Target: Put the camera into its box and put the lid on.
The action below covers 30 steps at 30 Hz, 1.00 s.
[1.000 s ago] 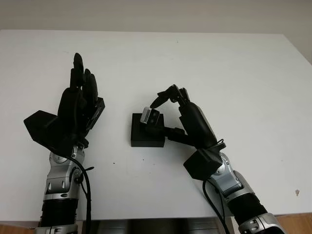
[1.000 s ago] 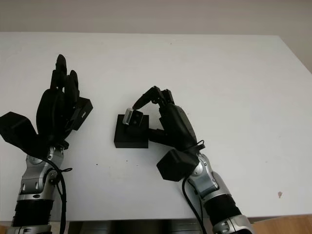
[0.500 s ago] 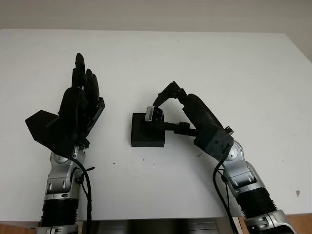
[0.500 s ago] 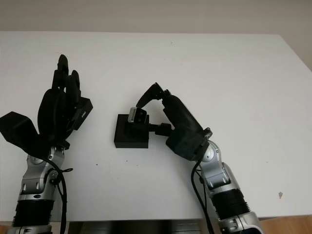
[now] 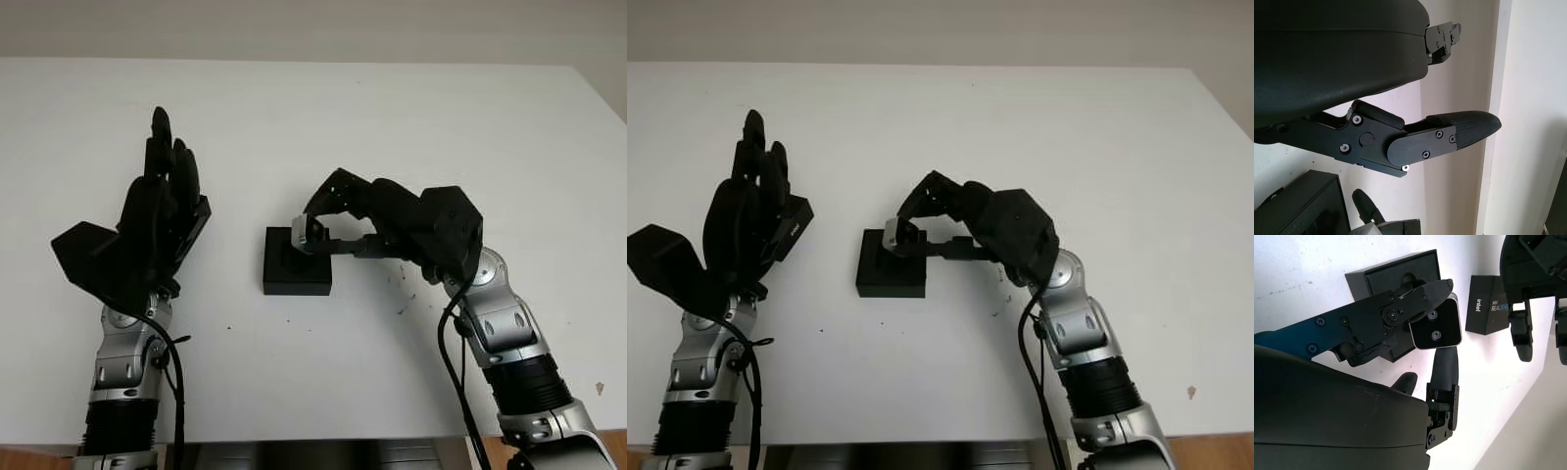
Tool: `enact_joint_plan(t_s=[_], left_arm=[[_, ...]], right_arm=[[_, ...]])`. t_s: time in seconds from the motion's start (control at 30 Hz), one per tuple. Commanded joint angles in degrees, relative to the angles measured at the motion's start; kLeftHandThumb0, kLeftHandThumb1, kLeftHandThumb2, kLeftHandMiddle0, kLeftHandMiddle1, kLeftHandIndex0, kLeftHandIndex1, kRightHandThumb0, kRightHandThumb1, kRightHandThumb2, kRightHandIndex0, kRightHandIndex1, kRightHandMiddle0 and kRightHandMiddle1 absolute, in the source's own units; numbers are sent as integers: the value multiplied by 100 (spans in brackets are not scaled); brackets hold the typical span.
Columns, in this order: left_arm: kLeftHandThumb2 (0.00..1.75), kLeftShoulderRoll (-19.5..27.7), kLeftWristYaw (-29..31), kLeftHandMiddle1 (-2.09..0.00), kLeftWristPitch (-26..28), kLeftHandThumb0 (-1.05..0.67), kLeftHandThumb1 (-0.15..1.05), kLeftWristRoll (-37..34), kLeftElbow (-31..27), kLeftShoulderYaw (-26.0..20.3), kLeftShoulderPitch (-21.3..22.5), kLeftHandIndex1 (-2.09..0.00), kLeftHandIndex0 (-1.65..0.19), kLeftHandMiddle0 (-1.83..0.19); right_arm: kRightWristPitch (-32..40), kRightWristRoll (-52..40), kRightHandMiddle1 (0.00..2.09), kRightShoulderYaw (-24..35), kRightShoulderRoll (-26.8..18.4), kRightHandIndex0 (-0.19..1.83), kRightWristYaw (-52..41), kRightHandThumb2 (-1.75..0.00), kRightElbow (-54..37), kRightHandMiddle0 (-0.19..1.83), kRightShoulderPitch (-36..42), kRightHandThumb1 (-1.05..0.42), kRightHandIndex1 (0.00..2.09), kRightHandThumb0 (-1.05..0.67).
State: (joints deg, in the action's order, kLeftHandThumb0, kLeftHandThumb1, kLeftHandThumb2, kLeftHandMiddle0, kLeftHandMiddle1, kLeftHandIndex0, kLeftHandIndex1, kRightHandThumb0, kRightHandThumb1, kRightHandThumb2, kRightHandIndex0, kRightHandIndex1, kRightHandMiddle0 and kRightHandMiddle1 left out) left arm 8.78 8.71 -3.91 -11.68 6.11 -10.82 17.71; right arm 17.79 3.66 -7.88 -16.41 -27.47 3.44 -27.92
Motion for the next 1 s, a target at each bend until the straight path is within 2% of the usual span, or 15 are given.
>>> enact_joint_plan(t_s=[0.0,0.23,0.97], left_arm=[[63,-24,-17,0,-38,-77,105,4,-27,12,19,0,19,19],[62,-43,-44,0,-44,-77,105,7,-12,6,27,0,19,19],[62,-53,-73,0,-87,-78,105,22,-30,36,-12,0,19,19]], right_arm=[[126,-30,167,7,-33,4,0,-5,-173,40,-89,-95,93,-44],[227,80,167,-107,-25,3,81,-5,-149,38,-81,-95,91,-44],[-410,418,167,-348,-171,4,25,-5,199,37,-15,-95,85,-47]])
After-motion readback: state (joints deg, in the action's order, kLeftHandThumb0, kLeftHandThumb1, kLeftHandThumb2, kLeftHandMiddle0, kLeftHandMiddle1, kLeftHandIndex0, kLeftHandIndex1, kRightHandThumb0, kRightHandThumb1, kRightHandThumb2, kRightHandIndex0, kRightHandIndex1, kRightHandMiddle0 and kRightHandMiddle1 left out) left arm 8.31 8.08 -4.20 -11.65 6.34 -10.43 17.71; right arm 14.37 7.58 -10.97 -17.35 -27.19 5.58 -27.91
